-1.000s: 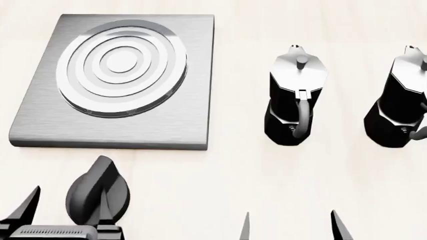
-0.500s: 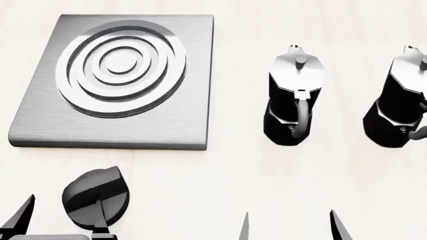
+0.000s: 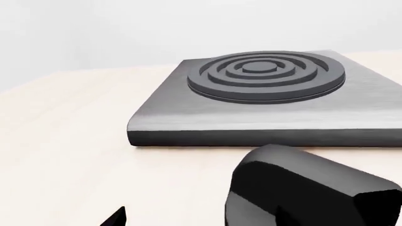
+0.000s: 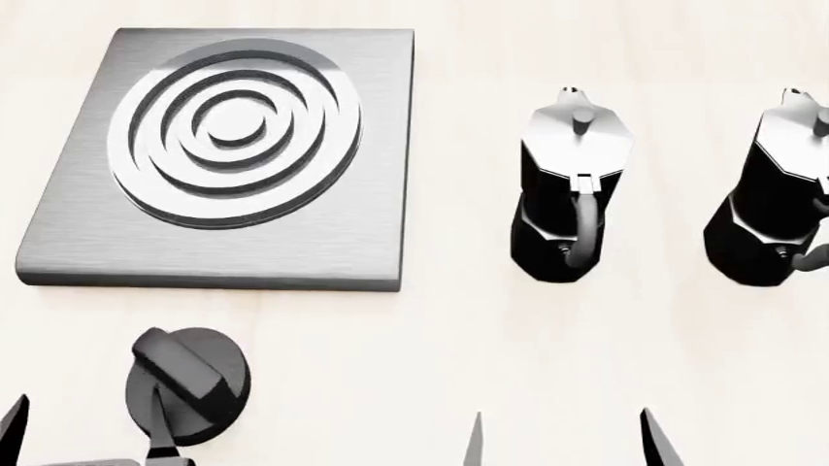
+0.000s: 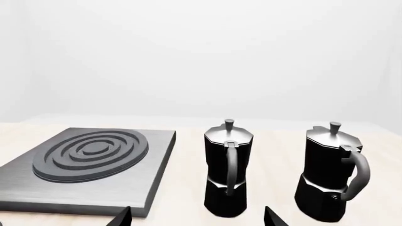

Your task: Turn off the stove.

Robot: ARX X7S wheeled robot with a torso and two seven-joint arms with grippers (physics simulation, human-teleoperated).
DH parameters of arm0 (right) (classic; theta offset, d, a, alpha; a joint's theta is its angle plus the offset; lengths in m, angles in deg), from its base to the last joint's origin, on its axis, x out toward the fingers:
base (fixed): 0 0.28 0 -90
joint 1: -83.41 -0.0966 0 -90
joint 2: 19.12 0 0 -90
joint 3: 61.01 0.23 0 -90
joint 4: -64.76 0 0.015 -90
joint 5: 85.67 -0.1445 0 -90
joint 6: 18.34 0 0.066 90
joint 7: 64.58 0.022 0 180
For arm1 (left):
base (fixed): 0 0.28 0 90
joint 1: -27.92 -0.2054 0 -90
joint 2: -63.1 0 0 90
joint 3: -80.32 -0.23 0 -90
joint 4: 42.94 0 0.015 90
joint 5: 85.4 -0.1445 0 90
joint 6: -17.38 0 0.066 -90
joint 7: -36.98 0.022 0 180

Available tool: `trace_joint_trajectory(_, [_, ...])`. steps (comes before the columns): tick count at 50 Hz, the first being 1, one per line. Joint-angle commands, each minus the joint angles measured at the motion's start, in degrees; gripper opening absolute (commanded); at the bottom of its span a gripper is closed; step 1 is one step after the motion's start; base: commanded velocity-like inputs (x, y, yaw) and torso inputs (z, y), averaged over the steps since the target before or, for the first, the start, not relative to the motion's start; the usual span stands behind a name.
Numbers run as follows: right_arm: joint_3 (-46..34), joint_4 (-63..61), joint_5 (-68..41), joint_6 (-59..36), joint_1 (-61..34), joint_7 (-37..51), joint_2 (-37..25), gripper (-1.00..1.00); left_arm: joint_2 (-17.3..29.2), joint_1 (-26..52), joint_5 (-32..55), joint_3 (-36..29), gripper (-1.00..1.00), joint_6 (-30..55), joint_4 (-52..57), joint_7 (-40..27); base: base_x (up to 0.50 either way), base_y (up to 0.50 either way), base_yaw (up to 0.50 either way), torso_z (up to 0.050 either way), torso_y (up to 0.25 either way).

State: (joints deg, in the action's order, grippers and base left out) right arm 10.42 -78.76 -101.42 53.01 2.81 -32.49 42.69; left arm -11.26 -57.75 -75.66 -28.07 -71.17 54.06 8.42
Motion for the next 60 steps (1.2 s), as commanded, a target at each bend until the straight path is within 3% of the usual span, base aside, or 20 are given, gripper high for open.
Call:
trace_joint_trajectory(1, [-0.25, 0.14, -0.08, 0.14, -0.06, 0.25, -0.19, 1.0, 0.82, -0.54, 1.03, 1.82, 1.0, 0.47, -0.13, -1.7, 0.0, 0.0, 0.0, 0.0, 0.0])
trace_joint_trajectory(26, [-0.69, 0.63, -0.18, 0.9, -0.15, 0.6, -0.6, 1.0, 0.7, 3.35, 4.97, 4.69, 1.0, 1.72, -4.75, -1.79, 0.0, 0.0, 0.0, 0.0, -0.001])
trace_joint_trajectory(44, [-1.19, 1.0, -0.14, 1.04, -0.21, 0.99, -0.75, 1.0, 7.34, -5.41, 6.15, 6.35, 1.0, 9.73, 21.33, -5.56, 0.0, 0.0, 0.0, 0.0, 0.0])
trace_joint_trajectory(60, [-0.37, 5.4, -0.45, 8.61, -0.16, -0.95, -0.18, 1.0, 9.75, -6.57, 8.23, 5.51, 1.0, 11.2, 27.28, -3.59, 0.0, 0.0, 0.0, 0.0, 0.0])
